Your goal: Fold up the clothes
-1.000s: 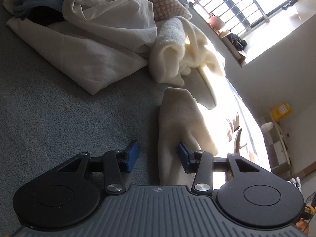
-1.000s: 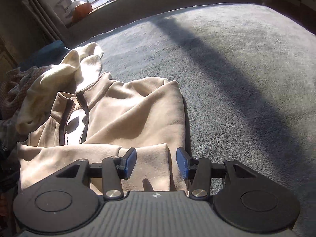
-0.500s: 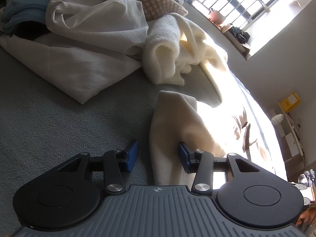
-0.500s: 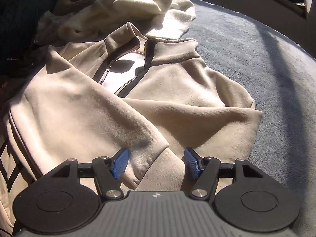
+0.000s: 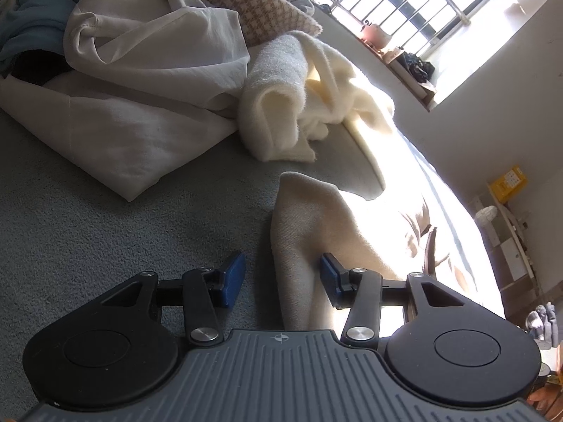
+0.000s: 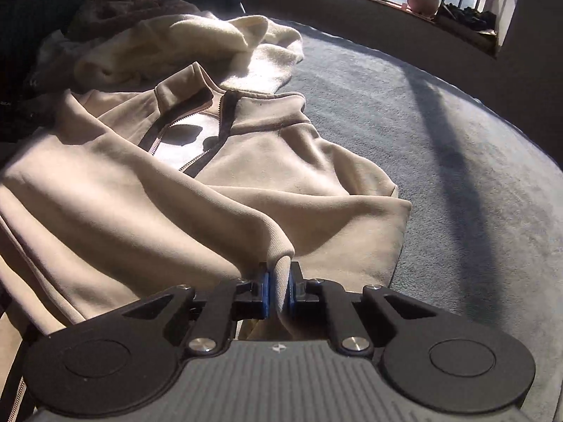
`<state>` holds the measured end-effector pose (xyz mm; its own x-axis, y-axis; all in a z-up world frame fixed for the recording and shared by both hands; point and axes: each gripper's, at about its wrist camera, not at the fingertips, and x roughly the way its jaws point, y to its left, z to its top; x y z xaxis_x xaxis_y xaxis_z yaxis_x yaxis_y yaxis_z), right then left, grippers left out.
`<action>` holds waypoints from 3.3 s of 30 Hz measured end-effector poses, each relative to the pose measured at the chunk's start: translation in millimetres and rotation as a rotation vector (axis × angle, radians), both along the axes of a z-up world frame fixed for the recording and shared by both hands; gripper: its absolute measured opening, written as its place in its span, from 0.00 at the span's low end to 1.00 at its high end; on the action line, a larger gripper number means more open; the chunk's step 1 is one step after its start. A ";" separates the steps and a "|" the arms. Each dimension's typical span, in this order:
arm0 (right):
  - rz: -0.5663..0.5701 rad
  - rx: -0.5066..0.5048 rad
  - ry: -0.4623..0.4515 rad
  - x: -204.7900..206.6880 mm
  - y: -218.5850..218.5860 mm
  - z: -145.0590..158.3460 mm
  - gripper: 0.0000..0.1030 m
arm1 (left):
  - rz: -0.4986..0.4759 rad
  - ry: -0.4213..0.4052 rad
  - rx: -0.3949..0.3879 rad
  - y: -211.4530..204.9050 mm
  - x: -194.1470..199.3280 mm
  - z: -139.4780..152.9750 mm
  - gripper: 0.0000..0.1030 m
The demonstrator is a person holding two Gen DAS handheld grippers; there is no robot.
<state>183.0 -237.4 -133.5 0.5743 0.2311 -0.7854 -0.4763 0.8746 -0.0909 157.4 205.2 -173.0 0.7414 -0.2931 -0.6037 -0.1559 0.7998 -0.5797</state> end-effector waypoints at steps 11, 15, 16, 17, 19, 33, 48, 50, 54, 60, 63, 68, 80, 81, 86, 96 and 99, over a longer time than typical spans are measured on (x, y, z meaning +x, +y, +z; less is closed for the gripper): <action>-0.059 0.070 0.018 3.1 -8.4 -6.0 0.22 | 0.074 0.017 0.011 5.0 32.8 -5.5 0.37; -0.141 0.141 0.012 0.5 -22.6 2.2 0.45 | 0.099 0.027 -0.031 15.7 32.2 -5.8 0.39; -0.162 0.168 0.000 -1.9 -27.6 6.8 0.47 | 0.105 0.029 -0.039 18.6 30.8 -5.3 0.39; -0.183 0.194 -0.011 -4.2 -32.5 11.3 0.48 | 0.109 0.026 -0.038 22.3 24.3 -2.5 0.41; -0.222 0.251 -0.027 -10.6 -43.8 20.4 0.48 | 0.117 0.020 -0.036 29.9 11.4 3.2 0.44; -0.370 0.438 -0.041 -53.9 -85.2 29.7 0.29 | -0.425 0.032 0.389 -49.2 -115.9 46.8 0.52; -0.251 0.193 0.055 -50.8 -37.3 3.6 0.22 | -0.410 0.109 0.579 -60.8 -143.0 18.8 0.22; -0.241 0.282 0.030 -53.0 -42.0 18.3 0.23 | -0.417 0.101 0.585 -59.5 -146.4 20.5 0.22; -0.237 0.296 0.001 -35.6 -33.0 22.1 0.23 | -0.426 0.091 0.609 -63.1 -149.8 19.2 0.22; -0.417 0.448 0.067 2.7 -51.3 -10.7 0.22 | -0.436 0.097 0.622 -63.3 -153.5 20.2 0.22; -0.456 0.623 0.005 -3.8 -77.5 7.9 0.24 | -0.440 0.096 0.612 -57.6 -157.6 23.8 0.26; -0.448 0.519 0.003 -6.7 -101.4 22.1 0.30 | -0.412 0.044 0.584 -47.5 -164.1 40.7 0.32; -0.009 0.120 -0.049 2.8 -37.0 16.2 0.62 | -0.392 -0.124 0.577 -62.7 -147.5 72.3 0.33; 0.033 0.073 -0.030 8.2 -30.8 12.5 0.62 | -0.406 -0.131 0.579 -67.6 -144.3 71.2 0.33; 0.127 -0.040 0.123 23.7 -20.9 1.7 0.52 | -0.475 -0.171 0.607 -91.9 -130.6 62.0 0.33; -0.060 0.190 0.219 42.5 -59.8 22.8 0.53 | -0.527 -0.158 0.598 -105.7 -116.9 47.0 0.33; -0.173 0.366 0.203 39.8 -87.3 17.7 0.58 | -0.527 -0.156 0.599 -104.7 -118.3 46.7 0.34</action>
<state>222.9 -324.7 -115.8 0.4714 0.4290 -0.7705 -0.2965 0.8999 0.3197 39.1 100.5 -126.4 0.6845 -0.2874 -0.6699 0.3751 0.9269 -0.0144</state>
